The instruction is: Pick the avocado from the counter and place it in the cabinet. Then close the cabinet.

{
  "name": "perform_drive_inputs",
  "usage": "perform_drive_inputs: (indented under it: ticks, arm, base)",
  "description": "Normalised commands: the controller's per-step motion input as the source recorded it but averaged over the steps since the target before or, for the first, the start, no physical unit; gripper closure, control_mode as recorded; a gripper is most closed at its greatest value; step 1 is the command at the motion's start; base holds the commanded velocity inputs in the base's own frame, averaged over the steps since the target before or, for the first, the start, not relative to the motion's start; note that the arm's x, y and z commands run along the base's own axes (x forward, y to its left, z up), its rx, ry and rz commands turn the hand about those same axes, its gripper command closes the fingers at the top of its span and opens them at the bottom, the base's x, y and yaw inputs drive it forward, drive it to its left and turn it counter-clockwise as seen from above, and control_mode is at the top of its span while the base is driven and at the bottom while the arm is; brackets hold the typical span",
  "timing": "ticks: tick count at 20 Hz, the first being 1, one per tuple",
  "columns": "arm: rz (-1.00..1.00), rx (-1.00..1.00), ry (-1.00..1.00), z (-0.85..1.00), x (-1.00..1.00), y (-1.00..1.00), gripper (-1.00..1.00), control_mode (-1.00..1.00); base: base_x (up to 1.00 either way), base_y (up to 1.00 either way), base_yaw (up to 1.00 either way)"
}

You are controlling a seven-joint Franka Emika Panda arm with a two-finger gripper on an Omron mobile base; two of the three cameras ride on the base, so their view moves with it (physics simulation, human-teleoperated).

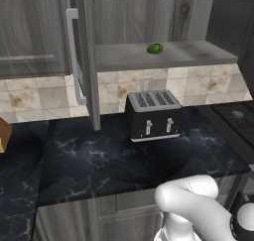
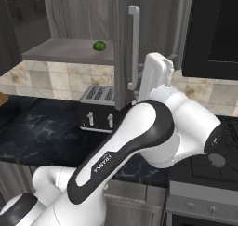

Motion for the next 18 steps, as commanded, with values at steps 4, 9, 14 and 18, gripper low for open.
perform_drive_inputs:
  ticks: [4,9,14,18]
  arm:
    - [-0.04,0.00,-0.11,0.01,0.72,1.00,-1.00,-1.00]
    - [-0.19,-0.02,-0.01,-0.08,0.94,1.00,-1.00,-1.00]
    - [-0.22,-0.01,-0.01,-0.01,1.00,0.85,-1.00,-1.00]
    - [-0.20,0.00,0.00,0.03,1.00,0.49,-1.00,-1.00]
  base:
    - [0.00,0.00,0.00]
    - [0.00,0.00,0.00]
    - [0.00,0.00,0.00]
    - [0.00,0.00,0.00]
